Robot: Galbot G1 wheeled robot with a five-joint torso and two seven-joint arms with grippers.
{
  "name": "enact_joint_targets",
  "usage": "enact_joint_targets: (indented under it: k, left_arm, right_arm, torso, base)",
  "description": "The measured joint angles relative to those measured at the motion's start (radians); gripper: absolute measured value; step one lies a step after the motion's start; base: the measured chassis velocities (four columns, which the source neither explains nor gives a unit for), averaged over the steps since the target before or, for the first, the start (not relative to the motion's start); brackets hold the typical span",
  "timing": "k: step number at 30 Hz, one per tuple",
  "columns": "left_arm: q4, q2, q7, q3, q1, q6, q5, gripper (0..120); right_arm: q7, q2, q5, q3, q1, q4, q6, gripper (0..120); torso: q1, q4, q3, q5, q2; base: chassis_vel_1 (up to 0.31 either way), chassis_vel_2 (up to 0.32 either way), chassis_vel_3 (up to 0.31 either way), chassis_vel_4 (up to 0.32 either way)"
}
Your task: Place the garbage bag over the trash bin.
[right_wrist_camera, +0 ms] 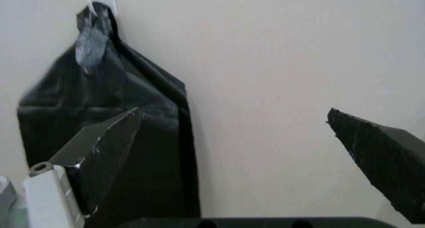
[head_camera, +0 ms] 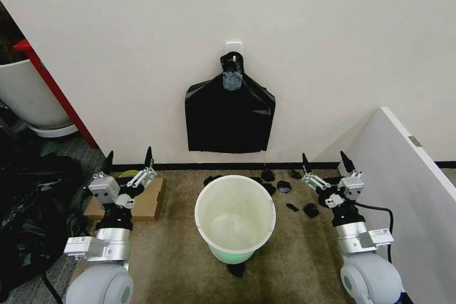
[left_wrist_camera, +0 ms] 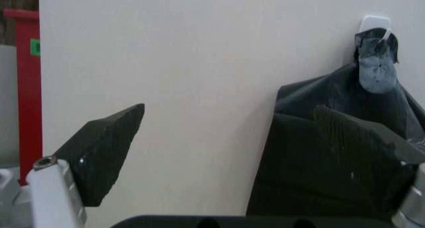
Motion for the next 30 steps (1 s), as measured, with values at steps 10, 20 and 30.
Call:
enact_joint_targets:
  k: [10,20,30]
  left_arm:
    - [-0.001,0.000,0.002,-0.014,0.033,-0.028,0.029,100]
    - [-0.021,0.000,-0.001,-0.029,0.060,-0.039,0.033,100]
    - [-0.014,-0.002,-0.005,-0.033,0.062,-0.039,0.033,100]
  right_arm:
    - [0.000,0.009,0.146,-0.130,0.060,-0.016,-0.066,100]
    - [-0.088,0.023,0.587,-0.276,0.332,-0.138,-0.131,100]
    - [-0.084,0.169,0.895,-0.367,0.599,-0.300,-0.149,100]
  torso:
    - [0.000,-0.0002,0.000,-0.0002,0.000]
    - [0.000,-0.0002,0.000,-0.0002,0.000]
    - [0.000,-0.0001,0.000,-0.0004,0.000]
  base:
    - [0.000,0.000,0.000,0.000]
    - [0.000,0.000,0.000,0.000]
    - [0.000,0.000,0.000,0.000]
